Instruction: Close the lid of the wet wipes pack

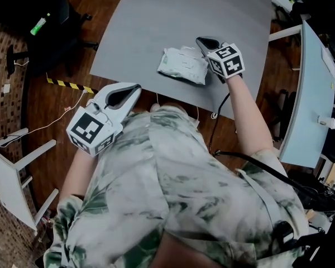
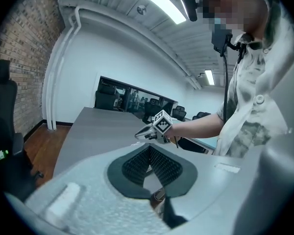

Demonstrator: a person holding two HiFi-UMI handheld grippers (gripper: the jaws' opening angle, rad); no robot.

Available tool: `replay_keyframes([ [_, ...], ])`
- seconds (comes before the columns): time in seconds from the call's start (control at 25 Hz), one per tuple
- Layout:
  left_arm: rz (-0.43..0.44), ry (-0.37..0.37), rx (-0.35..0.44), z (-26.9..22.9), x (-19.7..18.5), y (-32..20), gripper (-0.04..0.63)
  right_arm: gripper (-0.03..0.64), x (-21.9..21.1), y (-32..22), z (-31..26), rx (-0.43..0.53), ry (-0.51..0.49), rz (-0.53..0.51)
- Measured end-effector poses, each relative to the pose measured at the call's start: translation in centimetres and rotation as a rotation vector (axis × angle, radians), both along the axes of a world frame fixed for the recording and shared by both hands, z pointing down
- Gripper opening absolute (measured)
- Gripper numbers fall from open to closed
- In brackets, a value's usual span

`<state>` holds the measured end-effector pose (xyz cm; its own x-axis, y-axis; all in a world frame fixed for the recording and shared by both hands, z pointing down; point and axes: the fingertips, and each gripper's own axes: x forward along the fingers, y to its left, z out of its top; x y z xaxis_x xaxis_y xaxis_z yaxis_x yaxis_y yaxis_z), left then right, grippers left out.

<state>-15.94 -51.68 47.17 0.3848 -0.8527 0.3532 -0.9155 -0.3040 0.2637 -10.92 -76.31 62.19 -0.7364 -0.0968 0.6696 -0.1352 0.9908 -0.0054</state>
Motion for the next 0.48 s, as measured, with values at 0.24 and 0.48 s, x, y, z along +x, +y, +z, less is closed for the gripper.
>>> replay_keyframes([
  [0.24, -0.001, 0.002, -0.006, 0.3, 0.1, 0.0, 0.003, 0.008, -0.3, 1.3, 1.2, -0.031, 0.052, -0.061],
  [0.48, 0.025, 0.01, -0.005, 0.1, 0.4, 0.4, 0.003, 0.008, 0.6, 3.6, 1.3, -0.039, 0.071, -0.074],
])
